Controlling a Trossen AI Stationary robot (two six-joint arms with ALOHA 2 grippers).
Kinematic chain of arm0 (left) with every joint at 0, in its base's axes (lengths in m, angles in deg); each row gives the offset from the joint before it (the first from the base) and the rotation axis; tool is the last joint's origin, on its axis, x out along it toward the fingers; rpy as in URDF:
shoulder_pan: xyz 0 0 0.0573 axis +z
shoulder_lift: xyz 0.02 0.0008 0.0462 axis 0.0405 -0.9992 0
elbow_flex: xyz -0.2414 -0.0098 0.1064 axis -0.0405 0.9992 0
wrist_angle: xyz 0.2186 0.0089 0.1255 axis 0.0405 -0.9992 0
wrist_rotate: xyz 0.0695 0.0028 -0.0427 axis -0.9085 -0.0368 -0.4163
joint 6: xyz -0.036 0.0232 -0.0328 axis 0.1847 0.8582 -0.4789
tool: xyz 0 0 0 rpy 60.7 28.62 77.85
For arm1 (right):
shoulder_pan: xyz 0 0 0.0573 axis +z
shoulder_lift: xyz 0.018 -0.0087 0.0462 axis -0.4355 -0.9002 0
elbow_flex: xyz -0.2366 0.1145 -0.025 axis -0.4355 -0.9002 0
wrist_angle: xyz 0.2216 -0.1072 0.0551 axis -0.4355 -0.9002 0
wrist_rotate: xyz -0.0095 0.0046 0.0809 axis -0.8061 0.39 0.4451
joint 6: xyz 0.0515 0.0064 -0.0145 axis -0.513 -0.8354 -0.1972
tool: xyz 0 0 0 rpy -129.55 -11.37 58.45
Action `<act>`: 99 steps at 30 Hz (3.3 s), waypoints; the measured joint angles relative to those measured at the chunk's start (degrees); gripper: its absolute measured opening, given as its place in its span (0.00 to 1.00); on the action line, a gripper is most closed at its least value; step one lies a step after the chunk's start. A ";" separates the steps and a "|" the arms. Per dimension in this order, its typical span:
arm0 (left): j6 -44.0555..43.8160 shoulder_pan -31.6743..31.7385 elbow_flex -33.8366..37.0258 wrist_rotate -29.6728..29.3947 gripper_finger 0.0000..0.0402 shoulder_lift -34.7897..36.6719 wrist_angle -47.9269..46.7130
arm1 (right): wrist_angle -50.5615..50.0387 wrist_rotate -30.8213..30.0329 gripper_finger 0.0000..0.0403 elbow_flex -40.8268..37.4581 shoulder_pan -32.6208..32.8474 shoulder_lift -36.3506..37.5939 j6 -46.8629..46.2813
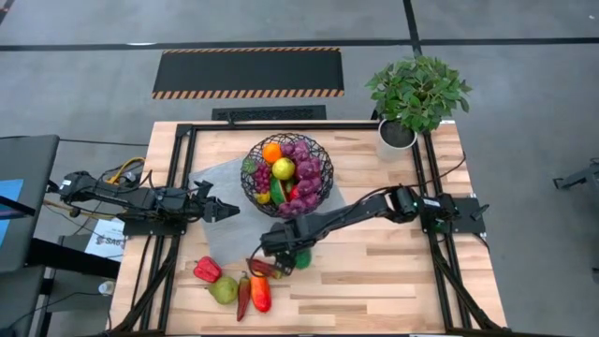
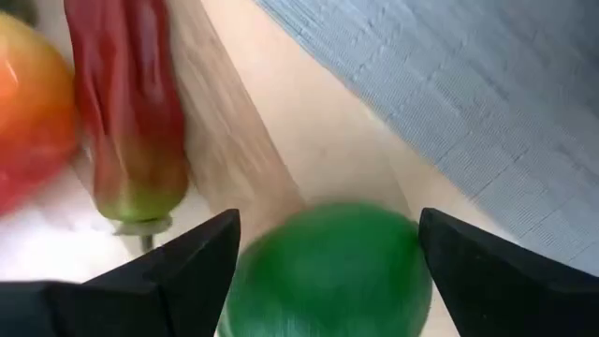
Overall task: Build produce basket
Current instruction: Put the green lime into the wire basket
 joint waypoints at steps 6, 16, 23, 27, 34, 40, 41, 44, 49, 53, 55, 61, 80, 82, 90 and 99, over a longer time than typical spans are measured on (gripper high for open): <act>0.04 0.00 -0.02 -0.02 0.86 -0.02 0.00 | -2.86 0.52 0.88 1.08 1.85 0.00 -9.79; 0.04 0.02 0.00 0.00 0.86 0.00 0.00 | -13.66 -0.42 0.88 10.28 5.03 0.03 -19.96; 1.07 0.01 0.00 0.00 0.86 -0.02 0.00 | -17.11 -2.76 0.88 8.62 7.08 0.13 -24.47; 1.07 0.01 0.00 0.00 0.86 0.00 0.00 | -8.63 -1.51 0.89 5.26 5.97 -0.02 -24.68; 1.03 0.00 0.00 0.00 0.86 0.00 0.00 | -7.23 -0.88 0.89 2.03 5.21 -0.02 -25.88; 1.05 0.02 0.00 0.00 0.86 0.00 0.00 | -0.71 1.14 0.89 -2.79 5.25 0.15 -25.55; 1.05 0.02 0.00 0.00 0.86 -0.02 0.00 | 0.33 1.02 0.88 -3.45 5.25 0.03 -25.59; 1.03 0.01 0.00 0.00 0.86 0.00 0.00 | 0.38 -0.01 0.86 -3.93 4.93 -0.07 -25.91; 1.01 0.01 -0.01 0.00 0.86 -0.01 0.00 | 0.85 -0.32 0.73 -3.87 4.28 -0.04 -25.90; 0.99 0.01 0.00 0.02 0.86 0.00 0.00 | 1.45 -0.28 0.56 -3.76 4.33 -0.04 -25.60; 0.98 0.00 0.00 0.02 0.86 -0.01 0.00 | 0.78 -0.16 0.47 -2.51 4.36 -0.04 -24.64; 0.95 0.00 0.00 0.02 0.86 -0.01 0.00 | 0.86 -0.16 0.19 2.75 4.38 -0.02 -20.15; 0.98 0.01 0.00 0.02 0.86 -0.02 0.00 | -2.10 2.39 0.74 8.52 2.67 0.09 -9.14; 1.01 0.00 0.00 0.01 0.86 -0.02 0.00 | -1.10 2.36 0.83 8.50 1.99 0.07 -8.94; 0.98 0.00 0.00 0.02 0.86 -0.02 0.00 | 0.70 2.68 0.98 8.37 0.31 -2.96 -11.25; 1.05 0.02 0.00 -0.02 0.86 -0.02 0.00 | -2.00 4.77 0.96 8.55 1.23 -6.81 -19.86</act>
